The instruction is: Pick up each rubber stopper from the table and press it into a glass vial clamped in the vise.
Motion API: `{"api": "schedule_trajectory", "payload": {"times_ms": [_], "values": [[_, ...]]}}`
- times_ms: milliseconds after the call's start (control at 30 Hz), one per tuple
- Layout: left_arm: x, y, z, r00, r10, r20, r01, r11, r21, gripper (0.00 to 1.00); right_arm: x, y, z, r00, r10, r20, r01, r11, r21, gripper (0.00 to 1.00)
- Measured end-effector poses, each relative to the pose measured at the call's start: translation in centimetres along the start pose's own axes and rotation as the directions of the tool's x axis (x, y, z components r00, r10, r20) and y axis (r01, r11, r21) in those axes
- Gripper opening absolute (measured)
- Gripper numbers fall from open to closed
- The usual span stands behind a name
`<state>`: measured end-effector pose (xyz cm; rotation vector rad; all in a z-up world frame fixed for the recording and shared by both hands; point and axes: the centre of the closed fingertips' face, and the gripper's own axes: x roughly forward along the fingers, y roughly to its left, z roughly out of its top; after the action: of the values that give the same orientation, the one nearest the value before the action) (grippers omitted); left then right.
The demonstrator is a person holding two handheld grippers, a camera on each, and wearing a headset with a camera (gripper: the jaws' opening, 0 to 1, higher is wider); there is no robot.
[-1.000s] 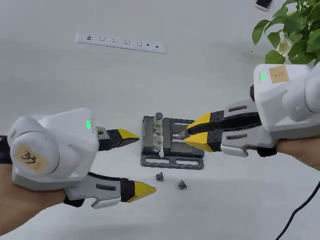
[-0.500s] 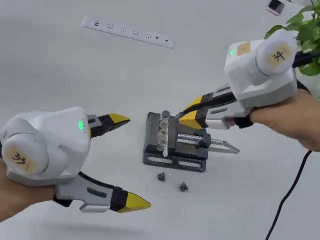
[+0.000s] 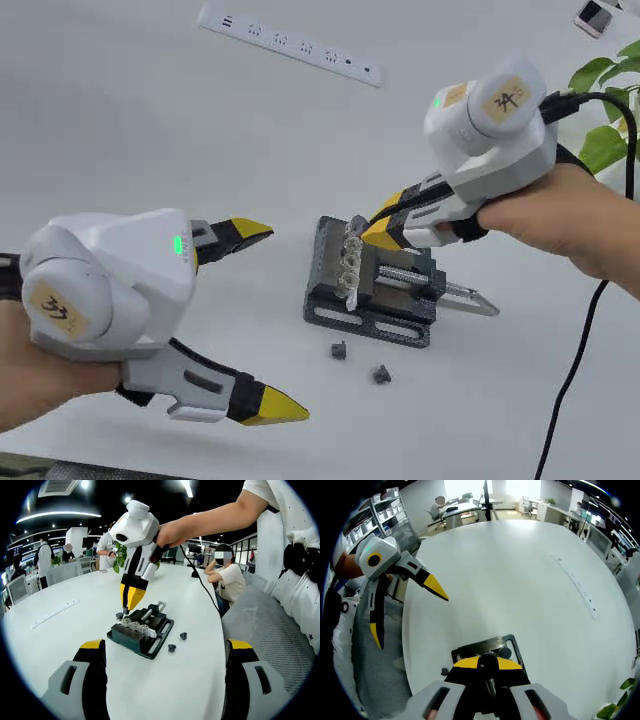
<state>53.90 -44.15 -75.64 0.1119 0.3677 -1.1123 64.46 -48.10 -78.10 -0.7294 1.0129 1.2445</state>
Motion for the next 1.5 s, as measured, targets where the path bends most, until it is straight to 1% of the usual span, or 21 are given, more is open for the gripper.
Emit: {"api": "schedule_trajectory", "payload": {"times_ms": [233,400,567,867,1067,1267,1500], "values": [[-0.1,-0.2,-0.2,1.0,0.0,0.01,0.001,1.0,-0.012,0.99,0.7,-0.3,-0.4,0.9993,0.007,-0.038,-0.007,1.0,-0.003,0.05],[0.0,-0.3,-0.2,0.9999,-0.001,0.016,0.002,1.0,-0.018,0.99,0.9,-0.2,-0.5,0.9984,0.01,-0.055,-0.011,1.0,-0.016,0.05],[-0.1,-0.3,-0.2,0.9998,-0.001,0.021,0.002,1.0,-0.022,0.99,1.1,-0.2,-0.6,0.9975,0.013,-0.07,-0.015,1.0,-0.026,0.05],[-0.2,-0.1,-0.2,0.9997,0.004,0.024,-0.003,1.0,-0.024,0.99,1.4,-0.2,-0.5,0.9965,0.019,-0.081,-0.022,0.999,-0.036,0.05],[-0.1,-0.2,-0.3,0.9997,0.003,0.025,-0.002,1.0,-0.028,0.99,1.6,-0.1,-0.8,0.9939,0.021,-0.108,-0.027,0.998,-0.056,0.05],[-0.1,-0.2,-0.4,0.9996,0.004,0.026,-0.003,0.999,-0.032,0.98,1.7,-0.1,-0.9,0.9923,0.027,-0.121,-0.034,0.997,-0.063,0.05],[0.0,-0.2,-0.4,0.9996,0.004,0.027,-0.003,0.999,-0.035,0.98,1.8,-0.2,-0.8,0.9867,0.022,-0.161,-0.038,0.995,-0.095,0.05]]}}
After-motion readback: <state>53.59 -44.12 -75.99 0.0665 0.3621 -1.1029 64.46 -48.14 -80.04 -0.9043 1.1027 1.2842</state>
